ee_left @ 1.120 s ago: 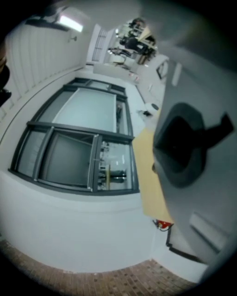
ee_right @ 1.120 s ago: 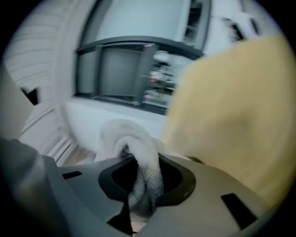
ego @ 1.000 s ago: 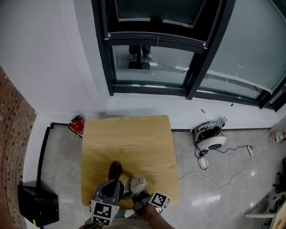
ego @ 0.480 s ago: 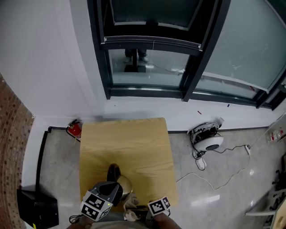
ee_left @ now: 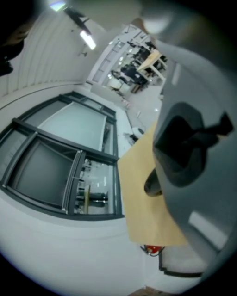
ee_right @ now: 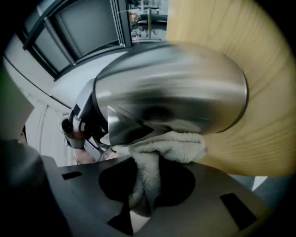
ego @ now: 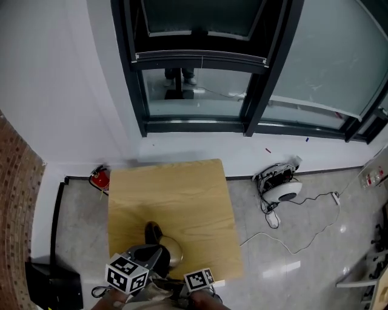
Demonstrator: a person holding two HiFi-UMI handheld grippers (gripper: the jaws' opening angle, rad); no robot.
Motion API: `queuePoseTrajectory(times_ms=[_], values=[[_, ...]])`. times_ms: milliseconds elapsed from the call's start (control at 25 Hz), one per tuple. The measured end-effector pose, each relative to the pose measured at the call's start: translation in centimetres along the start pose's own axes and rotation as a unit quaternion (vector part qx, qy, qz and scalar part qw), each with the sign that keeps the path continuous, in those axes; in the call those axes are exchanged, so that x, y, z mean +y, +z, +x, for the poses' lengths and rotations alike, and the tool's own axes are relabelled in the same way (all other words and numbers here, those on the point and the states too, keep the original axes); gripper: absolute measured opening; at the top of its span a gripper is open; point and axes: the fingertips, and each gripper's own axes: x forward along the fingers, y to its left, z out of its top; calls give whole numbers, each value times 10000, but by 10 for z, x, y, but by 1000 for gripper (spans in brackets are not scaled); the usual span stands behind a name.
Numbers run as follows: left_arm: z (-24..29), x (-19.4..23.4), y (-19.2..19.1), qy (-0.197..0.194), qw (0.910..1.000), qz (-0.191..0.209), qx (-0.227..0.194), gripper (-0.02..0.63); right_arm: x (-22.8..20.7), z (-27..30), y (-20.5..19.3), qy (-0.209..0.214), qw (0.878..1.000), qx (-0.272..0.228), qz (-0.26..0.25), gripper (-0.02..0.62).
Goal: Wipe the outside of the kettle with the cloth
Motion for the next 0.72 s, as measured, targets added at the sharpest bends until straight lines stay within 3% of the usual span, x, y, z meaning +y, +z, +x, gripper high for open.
queuePoseTrajectory(times_ms=[160, 240, 320, 400, 480, 640, 720], values=[[8, -15, 7, -6, 9995, -199, -251, -3, 1, -43, 19, 36, 9972, -749, -33, 92], [13, -24, 8, -111, 9998, 25, -146, -3, -2, -64, 28, -27, 9938, -1112, -83, 92], [17, -35, 15, -311, 9979, 565, -114, -3, -7, -90, 41, -182, 9873, -1574, -82, 92], [22, -43, 28, -444, 9904, 1264, -348, -3, -13, -122, 59, -455, 9753, -2138, -316, 92], [32, -47, 33, -565, 9821, 1763, -361, -3, -7, -147, 84, -569, 9555, -2813, -680, 92], [43, -49, 28, -572, 9726, 2253, -90, -2, 43, -149, 141, -194, 9199, -3576, -1598, 92], [43, -50, 27, -565, 9729, 2239, -91, -2, 52, -139, 165, -166, 9165, -3510, -1912, 92]])
